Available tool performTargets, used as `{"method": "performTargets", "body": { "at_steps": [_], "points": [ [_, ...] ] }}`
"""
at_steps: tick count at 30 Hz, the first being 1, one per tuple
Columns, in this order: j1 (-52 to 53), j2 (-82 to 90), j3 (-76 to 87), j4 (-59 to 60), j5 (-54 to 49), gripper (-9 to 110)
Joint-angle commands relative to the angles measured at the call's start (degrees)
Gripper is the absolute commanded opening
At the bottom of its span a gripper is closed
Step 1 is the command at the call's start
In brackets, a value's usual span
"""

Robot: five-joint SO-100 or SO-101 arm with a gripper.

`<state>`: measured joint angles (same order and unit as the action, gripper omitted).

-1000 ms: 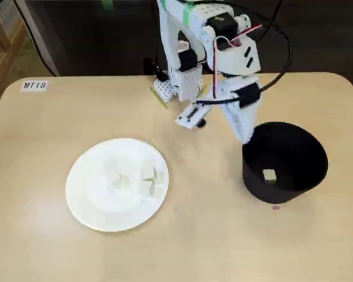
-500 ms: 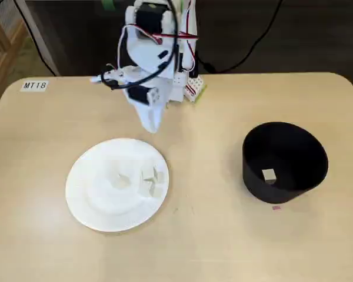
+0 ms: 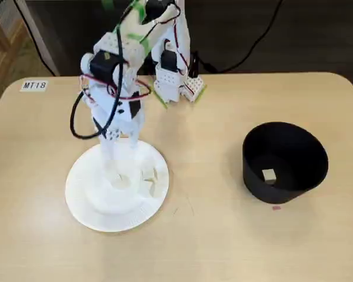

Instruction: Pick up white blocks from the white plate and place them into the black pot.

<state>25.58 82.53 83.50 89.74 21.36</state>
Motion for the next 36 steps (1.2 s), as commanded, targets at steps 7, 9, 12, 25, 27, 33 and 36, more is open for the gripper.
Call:
{"method": "performTargets", "body": {
  "at_steps": [7, 9, 12, 25, 27, 33, 36],
  "points": [
    [1.14, -4.92, -2.81, -7.91, -2.20, 32],
    [1.23, -5.54, -2.81, -9.84, -2.64, 32],
    [1.32, -6.68, -2.81, -11.87, -3.34, 31],
    [2.99, -10.37, -2.81, -17.05, -3.25, 21],
    [3.34, -11.25, -2.81, -18.37, -2.37, 13],
    [3.43, -11.95, -2.90, -21.71, -3.25, -2],
    [2.99, -8.44, -3.43, -23.55, -4.57, -2]
  ]
}}
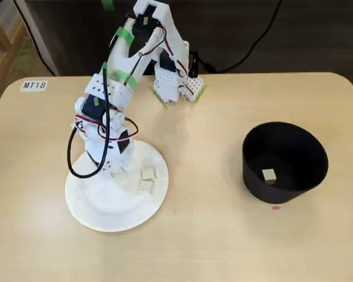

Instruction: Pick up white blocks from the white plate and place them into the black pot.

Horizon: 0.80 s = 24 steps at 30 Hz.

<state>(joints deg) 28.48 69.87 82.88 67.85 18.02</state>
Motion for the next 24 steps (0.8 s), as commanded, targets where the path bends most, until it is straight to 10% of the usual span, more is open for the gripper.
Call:
{"method": "performTargets", "body": {
  "at_steps": [1, 24],
  "points": [
    [-0.26, 6.06, -3.43, -2.11, -1.85, -2],
    [-52.03, 45.53, 2.81, -20.30, -22.32, -2]
  ]
}}
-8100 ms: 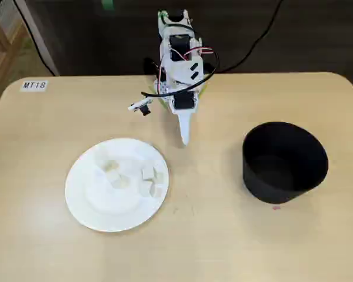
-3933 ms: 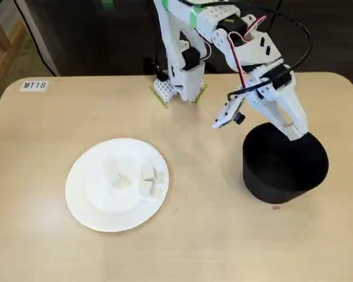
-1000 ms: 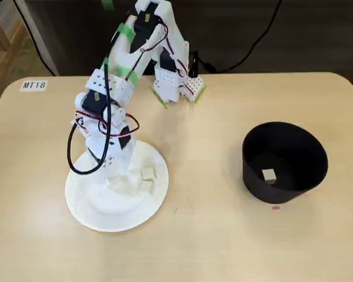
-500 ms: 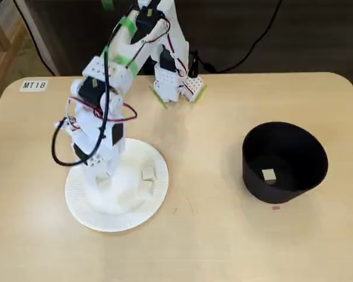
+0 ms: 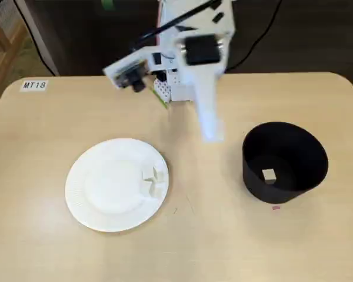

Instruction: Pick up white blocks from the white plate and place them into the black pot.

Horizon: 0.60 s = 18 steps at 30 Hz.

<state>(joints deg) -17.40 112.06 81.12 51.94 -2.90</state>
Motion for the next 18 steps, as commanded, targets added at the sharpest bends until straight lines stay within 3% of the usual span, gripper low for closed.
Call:
{"method": "performTargets", "body": {
  "at_steps": [1, 7, 18],
  "points": [
    [-8.44, 4.57, 8.70, -6.94, -1.41, -2],
    [-16.96, 10.90, 30.41, -17.67, -0.88, -2],
    [-21.88, 11.51, 46.05, -26.02, -0.97, -2]
  ]
}}
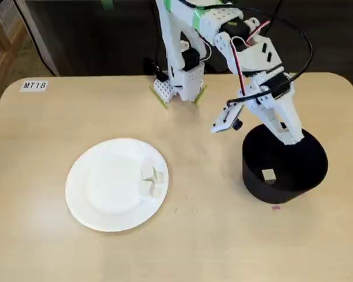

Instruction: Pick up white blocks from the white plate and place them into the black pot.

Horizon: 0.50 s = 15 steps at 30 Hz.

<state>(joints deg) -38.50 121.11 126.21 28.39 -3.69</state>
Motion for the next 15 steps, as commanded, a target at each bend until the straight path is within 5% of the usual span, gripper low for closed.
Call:
{"method": "performTargets", "body": {
  "at_steps": [1, 9, 12, 15],
  "points": [
    [-0.79, 2.37, 1.67, -3.08, -0.09, -2],
    [1.23, 2.99, 1.32, 0.00, -1.85, 30],
    [2.02, 4.04, 1.32, 0.97, -1.58, 25],
    [3.78, 6.33, -0.53, 5.54, -0.97, 5]
  ]
}}
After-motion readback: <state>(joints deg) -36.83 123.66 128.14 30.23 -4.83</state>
